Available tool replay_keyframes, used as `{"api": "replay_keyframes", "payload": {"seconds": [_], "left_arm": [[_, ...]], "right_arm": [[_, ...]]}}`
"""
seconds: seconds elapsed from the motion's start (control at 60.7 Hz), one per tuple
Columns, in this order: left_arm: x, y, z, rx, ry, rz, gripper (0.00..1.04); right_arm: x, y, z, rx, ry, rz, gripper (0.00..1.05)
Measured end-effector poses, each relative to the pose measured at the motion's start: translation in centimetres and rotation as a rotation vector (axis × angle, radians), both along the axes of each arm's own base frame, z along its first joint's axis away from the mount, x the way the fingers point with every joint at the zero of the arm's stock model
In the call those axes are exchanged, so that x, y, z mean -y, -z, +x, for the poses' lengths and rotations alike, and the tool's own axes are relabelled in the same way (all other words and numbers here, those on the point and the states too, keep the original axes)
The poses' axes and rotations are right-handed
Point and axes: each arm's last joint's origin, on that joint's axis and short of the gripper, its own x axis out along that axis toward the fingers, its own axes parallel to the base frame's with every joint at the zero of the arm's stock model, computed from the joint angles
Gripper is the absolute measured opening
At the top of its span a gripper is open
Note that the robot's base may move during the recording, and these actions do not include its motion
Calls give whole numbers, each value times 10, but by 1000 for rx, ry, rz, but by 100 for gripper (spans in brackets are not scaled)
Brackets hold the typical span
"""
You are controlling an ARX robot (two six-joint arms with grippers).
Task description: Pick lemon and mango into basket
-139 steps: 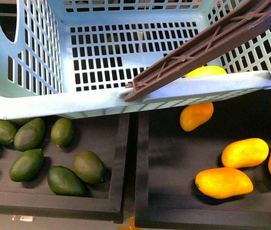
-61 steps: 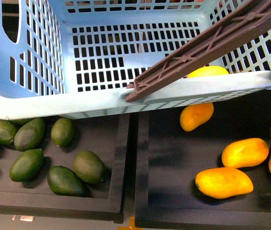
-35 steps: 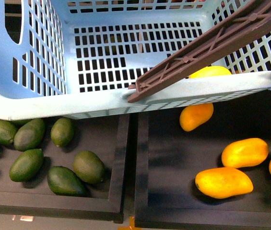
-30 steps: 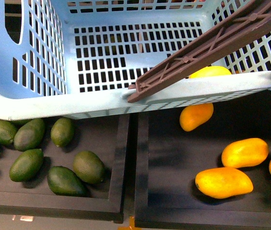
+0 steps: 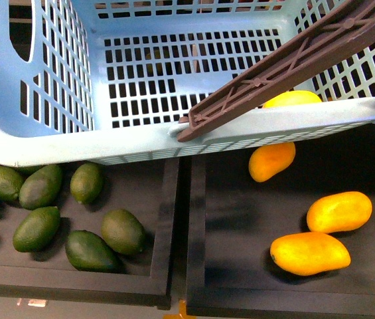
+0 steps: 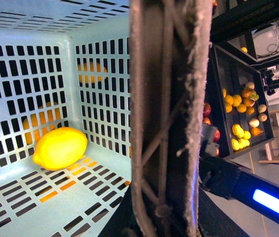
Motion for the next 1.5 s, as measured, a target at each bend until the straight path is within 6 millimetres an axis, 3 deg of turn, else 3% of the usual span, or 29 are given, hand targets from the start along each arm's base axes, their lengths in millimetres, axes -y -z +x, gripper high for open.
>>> {"api": "replay_keyframes", "payload": {"seconds": [0.296,0.395,0.478,0.527,0.807,1.07,1.153,1.284,1.499], "left_arm": [[0,0,0,0,0,0,6],[0,0,0,0,0,0,6],[0,0,0,0,0,0,6],[0,0,0,0,1,0,6],[0,0,0,0,0,0,6],[0,0,0,0,0,0,6],[0,0,0,0,0,0,6],[0,0,0,0,0,0,6],[0,0,0,-3,-3,-1,6]], "right_arm": [[-14,-139,-31,379,-138,-31,64],[-36,-183,-48,506,-193,-67,64],[-57,-205,-58,566,-230,-118,64],[-85,-219,-68,610,-296,-163,64],[-173,-216,-78,633,-524,-207,64],[-214,-192,-63,571,-601,-225,64],[-216,-188,-62,551,-600,-233,79],[-209,-197,-66,588,-561,-222,98],[-170,-212,-95,601,-412,-286,96]]}}
